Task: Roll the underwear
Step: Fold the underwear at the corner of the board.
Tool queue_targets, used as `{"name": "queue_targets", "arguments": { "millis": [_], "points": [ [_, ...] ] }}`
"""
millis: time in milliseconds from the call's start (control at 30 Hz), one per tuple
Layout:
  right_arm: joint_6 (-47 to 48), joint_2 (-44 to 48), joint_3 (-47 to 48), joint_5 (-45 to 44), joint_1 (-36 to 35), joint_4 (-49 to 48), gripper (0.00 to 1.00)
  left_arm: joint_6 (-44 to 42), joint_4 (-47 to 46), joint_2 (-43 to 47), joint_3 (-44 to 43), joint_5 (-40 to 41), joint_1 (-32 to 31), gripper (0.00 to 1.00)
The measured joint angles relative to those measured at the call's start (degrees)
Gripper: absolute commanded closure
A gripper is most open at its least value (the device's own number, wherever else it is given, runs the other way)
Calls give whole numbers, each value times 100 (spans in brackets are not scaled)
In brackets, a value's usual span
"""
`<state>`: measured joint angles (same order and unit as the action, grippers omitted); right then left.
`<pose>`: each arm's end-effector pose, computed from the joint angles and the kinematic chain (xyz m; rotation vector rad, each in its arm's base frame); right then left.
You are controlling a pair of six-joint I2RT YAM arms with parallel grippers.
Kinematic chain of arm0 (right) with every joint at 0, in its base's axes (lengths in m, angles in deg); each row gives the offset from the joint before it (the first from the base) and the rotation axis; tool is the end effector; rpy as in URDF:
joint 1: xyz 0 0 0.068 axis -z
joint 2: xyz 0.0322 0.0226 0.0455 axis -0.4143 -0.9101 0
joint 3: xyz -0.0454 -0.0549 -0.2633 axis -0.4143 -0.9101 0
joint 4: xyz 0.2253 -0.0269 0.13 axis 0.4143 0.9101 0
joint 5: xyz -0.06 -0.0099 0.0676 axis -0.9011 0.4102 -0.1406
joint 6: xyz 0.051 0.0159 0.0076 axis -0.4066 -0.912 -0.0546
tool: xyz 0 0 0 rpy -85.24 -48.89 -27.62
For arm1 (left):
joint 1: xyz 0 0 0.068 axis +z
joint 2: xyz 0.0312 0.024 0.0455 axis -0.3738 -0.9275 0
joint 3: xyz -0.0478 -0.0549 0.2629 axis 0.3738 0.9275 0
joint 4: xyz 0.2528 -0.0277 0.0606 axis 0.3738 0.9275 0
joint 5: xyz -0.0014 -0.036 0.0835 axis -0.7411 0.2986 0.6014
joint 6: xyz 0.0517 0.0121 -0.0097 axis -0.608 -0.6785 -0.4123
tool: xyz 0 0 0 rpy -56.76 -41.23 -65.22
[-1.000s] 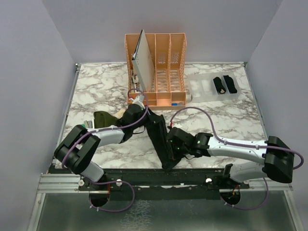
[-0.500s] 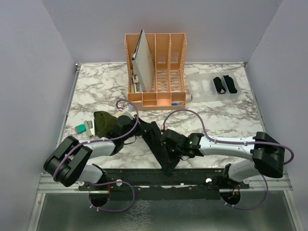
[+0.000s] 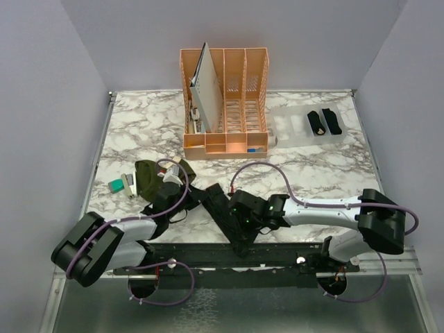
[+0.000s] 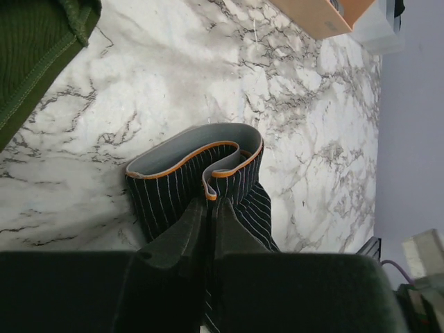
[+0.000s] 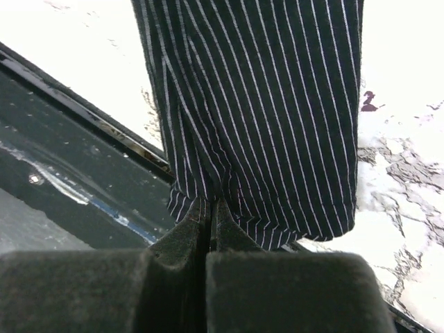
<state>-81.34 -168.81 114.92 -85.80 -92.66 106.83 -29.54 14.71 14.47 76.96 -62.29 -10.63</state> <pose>0.0996 0.2509 0.1799 -0.6824 2.7379 0.5729 0.1658 -0.1083 0.1280 -0.4369 2.1144 -1.0383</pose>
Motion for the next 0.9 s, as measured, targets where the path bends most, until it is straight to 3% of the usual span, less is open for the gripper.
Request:
{"name": "queue_targets", "arguments": {
  "millis": [67,267,400,467,600,900],
  "points": [
    [0,-160,0,2,-13,-7,100,0,125,144,55,72,0,85],
    [0,-428,13,0,-24,-4,99,-79,671,317,-114,271,2,60],
    [9,-428,35,0,-52,-20,100,-109,1115,391,-271,310,15,58],
    [9,-428,35,0,-61,-24,99,-125,1360,487,-358,313,22,46],
    [7,-437,35,0,-103,-33,100,-186,1950,704,-614,328,24,35],
    [4,-474,35,-2,-160,-101,99,-297,2986,870,-1147,227,24,27]
  ]
}}
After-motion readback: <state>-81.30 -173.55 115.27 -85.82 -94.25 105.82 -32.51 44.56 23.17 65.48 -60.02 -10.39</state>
